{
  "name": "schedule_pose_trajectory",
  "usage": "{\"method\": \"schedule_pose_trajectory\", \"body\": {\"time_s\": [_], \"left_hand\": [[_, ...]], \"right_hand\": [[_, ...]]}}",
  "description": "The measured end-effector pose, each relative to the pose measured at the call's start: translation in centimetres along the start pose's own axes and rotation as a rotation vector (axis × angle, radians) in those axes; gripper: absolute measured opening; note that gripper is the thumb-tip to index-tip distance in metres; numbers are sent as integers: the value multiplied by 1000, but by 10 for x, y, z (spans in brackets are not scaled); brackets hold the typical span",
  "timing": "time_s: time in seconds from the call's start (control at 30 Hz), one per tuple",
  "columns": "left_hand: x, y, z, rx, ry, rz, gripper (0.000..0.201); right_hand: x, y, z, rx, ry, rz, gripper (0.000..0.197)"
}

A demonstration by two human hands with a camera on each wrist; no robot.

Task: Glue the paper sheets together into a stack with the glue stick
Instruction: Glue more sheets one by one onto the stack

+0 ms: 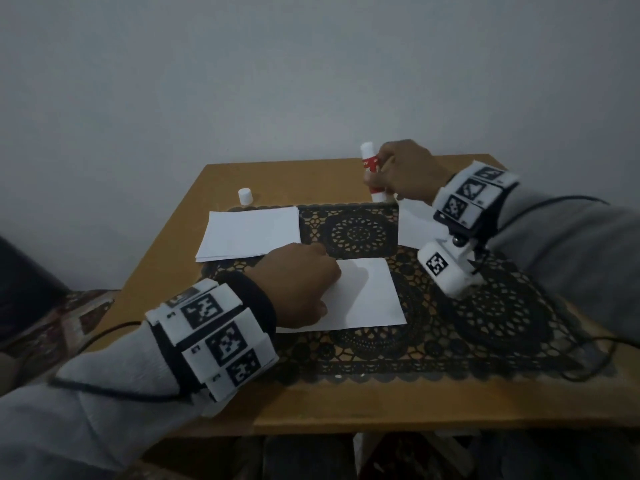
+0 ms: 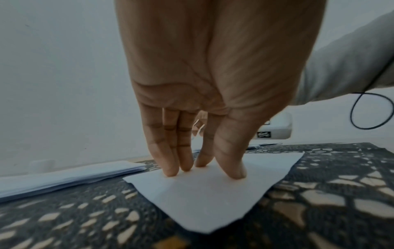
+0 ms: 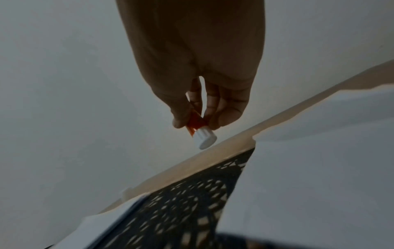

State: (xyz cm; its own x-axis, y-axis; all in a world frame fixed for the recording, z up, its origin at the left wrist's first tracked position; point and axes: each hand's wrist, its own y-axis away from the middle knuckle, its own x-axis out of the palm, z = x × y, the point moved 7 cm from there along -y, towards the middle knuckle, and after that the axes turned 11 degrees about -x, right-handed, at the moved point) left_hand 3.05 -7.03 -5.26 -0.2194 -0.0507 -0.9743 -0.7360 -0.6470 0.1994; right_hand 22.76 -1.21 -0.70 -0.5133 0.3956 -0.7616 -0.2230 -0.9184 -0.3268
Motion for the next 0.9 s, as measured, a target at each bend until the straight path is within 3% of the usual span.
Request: {"method": "schedule_pose_trajectory", "body": {"time_s": [0.27, 0.63, 0.77, 0.9], "left_hand": [[2, -4, 2, 29, -15, -13, 41], [1, -7, 8, 21, 65, 3, 47], [4, -9, 13, 1, 105, 25, 47], [3, -10, 14, -19, 139, 51, 48]], "right_hand": [[26, -41, -22, 88, 127, 64, 32], [10, -31, -24, 123, 154, 135, 38], [-31, -9, -23, -23, 429, 156, 28], [-55, 33, -46, -63, 694, 391, 23]]}}
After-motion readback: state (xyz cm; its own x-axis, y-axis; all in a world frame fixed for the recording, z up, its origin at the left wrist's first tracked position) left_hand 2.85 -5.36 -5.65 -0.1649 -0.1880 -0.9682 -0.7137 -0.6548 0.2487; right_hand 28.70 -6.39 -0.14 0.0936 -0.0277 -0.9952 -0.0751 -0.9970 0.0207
